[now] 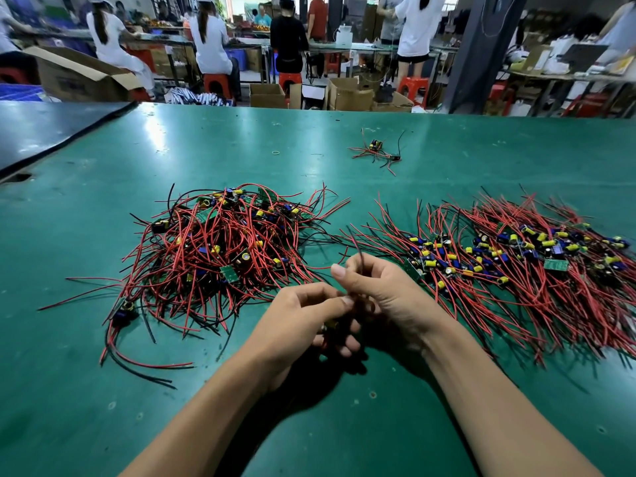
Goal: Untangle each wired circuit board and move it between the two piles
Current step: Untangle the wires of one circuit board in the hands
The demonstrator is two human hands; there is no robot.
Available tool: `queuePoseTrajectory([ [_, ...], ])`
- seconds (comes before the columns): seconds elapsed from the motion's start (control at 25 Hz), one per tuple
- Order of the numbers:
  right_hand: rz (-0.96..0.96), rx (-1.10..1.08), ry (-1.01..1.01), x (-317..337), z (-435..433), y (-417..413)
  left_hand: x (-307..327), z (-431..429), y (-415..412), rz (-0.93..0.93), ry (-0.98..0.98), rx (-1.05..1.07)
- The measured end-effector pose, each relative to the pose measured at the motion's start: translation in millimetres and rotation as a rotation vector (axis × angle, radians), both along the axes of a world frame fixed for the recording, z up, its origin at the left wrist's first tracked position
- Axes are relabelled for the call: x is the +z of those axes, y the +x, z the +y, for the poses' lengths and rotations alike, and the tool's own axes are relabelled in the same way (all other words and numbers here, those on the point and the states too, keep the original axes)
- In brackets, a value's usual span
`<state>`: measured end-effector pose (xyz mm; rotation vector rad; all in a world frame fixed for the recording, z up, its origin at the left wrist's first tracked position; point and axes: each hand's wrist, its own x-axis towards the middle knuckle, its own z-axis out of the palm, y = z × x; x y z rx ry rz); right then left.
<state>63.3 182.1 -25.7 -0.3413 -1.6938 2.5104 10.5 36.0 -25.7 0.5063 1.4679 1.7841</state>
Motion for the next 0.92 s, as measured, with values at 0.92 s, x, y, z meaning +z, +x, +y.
queuePoseTrajectory([
  [0.92,0.007,-0.397,0.338,-12.2,0.0,-10.1,-1.4,1.2,4.9,0.029,0.0,-0.002],
])
